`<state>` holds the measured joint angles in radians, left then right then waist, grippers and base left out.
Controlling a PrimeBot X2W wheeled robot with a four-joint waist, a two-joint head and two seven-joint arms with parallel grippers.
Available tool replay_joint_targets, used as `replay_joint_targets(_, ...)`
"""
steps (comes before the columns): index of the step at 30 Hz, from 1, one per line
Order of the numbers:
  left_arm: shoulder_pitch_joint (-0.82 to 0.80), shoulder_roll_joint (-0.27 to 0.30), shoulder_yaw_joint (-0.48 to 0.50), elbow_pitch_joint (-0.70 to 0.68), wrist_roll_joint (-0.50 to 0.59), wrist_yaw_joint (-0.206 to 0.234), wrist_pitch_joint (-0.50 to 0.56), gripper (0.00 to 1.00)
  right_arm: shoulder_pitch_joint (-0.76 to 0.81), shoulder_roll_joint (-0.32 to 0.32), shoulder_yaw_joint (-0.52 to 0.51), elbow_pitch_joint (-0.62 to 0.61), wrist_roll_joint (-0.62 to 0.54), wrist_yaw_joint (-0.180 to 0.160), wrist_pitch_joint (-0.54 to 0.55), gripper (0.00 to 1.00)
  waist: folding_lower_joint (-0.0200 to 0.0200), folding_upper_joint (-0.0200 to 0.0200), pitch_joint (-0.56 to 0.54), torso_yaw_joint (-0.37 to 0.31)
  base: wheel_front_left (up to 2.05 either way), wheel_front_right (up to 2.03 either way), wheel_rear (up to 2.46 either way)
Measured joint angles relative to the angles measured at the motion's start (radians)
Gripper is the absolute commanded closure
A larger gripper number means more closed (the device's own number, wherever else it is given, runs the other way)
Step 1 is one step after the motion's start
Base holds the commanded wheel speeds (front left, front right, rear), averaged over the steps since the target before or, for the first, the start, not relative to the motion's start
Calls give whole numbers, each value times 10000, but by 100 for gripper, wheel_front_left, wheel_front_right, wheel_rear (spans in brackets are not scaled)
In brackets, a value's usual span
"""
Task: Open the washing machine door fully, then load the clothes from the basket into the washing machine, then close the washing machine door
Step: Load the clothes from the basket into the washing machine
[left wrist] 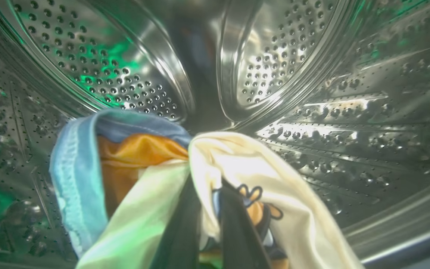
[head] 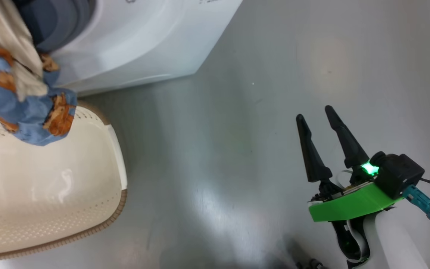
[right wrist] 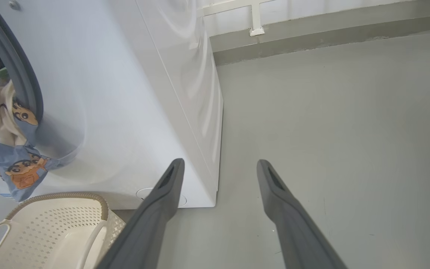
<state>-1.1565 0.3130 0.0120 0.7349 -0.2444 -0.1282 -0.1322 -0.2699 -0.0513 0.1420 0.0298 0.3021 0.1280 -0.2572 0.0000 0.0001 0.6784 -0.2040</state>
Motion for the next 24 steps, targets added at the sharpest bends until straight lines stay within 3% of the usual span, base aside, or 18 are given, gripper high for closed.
replay_joint_targets(9, -1453, 140, -366, 1168, 111, 4, 1214, 100, -50, 0, 355, 35, 79, 0, 0, 0, 0, 0, 674, -66, 0, 0, 0)
replay_joint_targets(14, -1953, 138, -531, 1438, 121, 8, 1202, 100, -51, 0, 464, 42, 79, 0, 0, 0, 0, 0, 815, -67, 0, 0, 0)
replay_joint_targets(24, -2738, 410, -1076, 1078, 978, 270, -1116, 100, -64, 0, 769, 40, 151, 0, 0, 0, 0, 0, 1124, -258, 0, 0, 0)
